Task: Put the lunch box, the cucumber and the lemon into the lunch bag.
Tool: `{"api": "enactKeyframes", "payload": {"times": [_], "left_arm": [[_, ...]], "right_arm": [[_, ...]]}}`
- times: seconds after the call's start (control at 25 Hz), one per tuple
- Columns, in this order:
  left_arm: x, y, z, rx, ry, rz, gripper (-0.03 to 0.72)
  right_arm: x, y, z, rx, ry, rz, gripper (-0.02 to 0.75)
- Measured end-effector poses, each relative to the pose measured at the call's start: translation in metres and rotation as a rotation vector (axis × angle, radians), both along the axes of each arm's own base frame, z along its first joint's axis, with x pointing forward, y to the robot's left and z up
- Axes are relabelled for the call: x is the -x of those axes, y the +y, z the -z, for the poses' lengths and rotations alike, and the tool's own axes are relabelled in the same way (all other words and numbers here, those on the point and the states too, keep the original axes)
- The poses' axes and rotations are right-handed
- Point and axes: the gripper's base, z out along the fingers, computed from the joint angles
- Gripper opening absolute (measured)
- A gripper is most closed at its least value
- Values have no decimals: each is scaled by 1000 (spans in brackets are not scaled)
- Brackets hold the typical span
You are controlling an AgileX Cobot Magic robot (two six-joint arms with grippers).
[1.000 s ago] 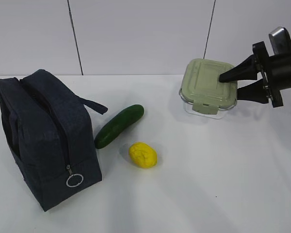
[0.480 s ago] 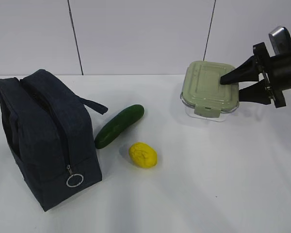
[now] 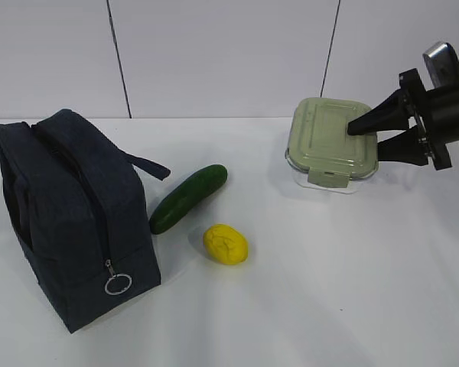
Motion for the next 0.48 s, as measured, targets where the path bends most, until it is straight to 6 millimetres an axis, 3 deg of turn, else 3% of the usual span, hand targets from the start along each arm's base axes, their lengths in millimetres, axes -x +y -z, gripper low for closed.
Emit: {"api": "enactKeyframes", "payload": {"times": [0.12,0.32,0.48], "left_arm": [[-23,-1,13,73,88,-26,302],[-53,-2,37,139,220,-68,508],[-72,1,54,173,278,-130,544]], "right_arm": [[0,0,0,0,0,-1,406],[0,0,0,-2,1,-2,406],[0,0,0,-3,1,-4,406]]}}
